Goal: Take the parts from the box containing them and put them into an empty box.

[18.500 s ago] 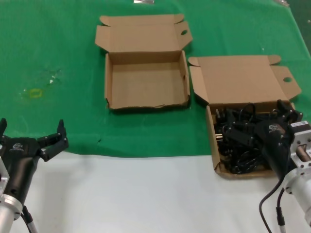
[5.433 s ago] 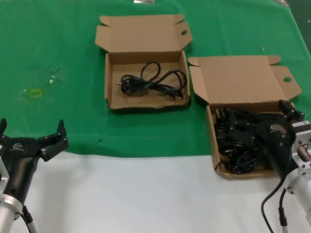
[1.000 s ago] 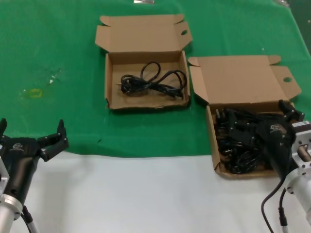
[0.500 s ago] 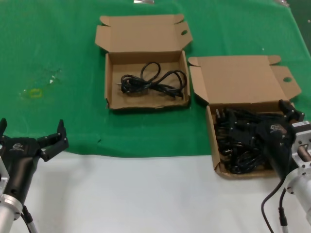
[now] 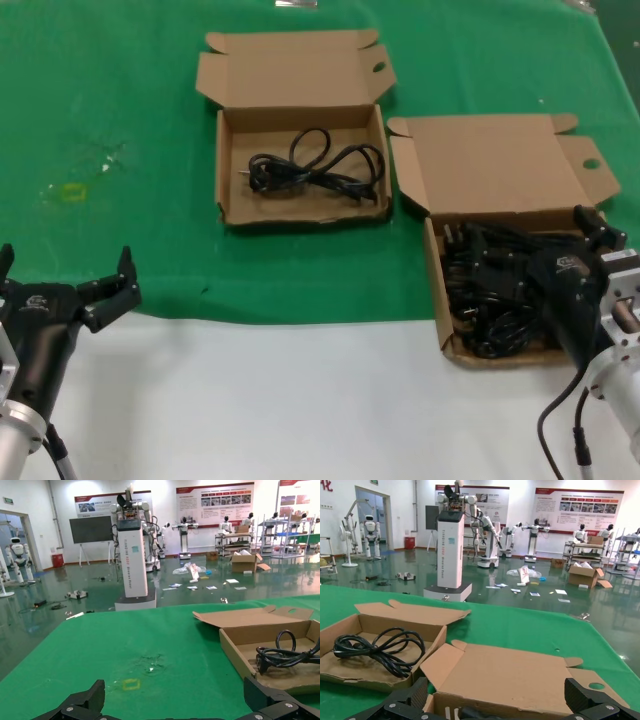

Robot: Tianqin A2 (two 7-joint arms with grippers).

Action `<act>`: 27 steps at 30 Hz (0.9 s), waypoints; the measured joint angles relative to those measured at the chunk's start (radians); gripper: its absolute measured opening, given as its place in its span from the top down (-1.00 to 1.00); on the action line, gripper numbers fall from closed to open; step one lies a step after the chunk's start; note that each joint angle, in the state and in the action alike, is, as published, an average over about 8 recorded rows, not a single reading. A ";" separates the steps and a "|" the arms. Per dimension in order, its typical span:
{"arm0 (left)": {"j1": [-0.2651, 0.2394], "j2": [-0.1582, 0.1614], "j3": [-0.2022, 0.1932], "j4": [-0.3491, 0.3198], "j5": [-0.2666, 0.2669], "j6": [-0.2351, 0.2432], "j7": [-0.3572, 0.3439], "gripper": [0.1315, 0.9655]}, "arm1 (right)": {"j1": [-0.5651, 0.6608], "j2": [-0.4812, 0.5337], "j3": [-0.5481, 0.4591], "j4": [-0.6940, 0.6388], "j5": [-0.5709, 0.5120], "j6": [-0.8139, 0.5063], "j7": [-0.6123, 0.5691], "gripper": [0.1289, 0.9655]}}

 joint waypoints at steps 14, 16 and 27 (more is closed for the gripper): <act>0.000 0.000 0.000 0.000 0.000 0.000 0.000 -1.00 | 0.000 0.000 0.000 0.000 0.000 0.000 0.000 -1.00; 0.000 0.000 0.000 0.000 0.000 0.000 0.000 -1.00 | 0.000 0.000 0.000 0.000 0.000 0.000 0.000 -1.00; 0.000 0.000 0.000 0.000 0.000 0.000 0.000 -1.00 | 0.000 0.000 0.000 0.000 0.000 0.000 0.000 -1.00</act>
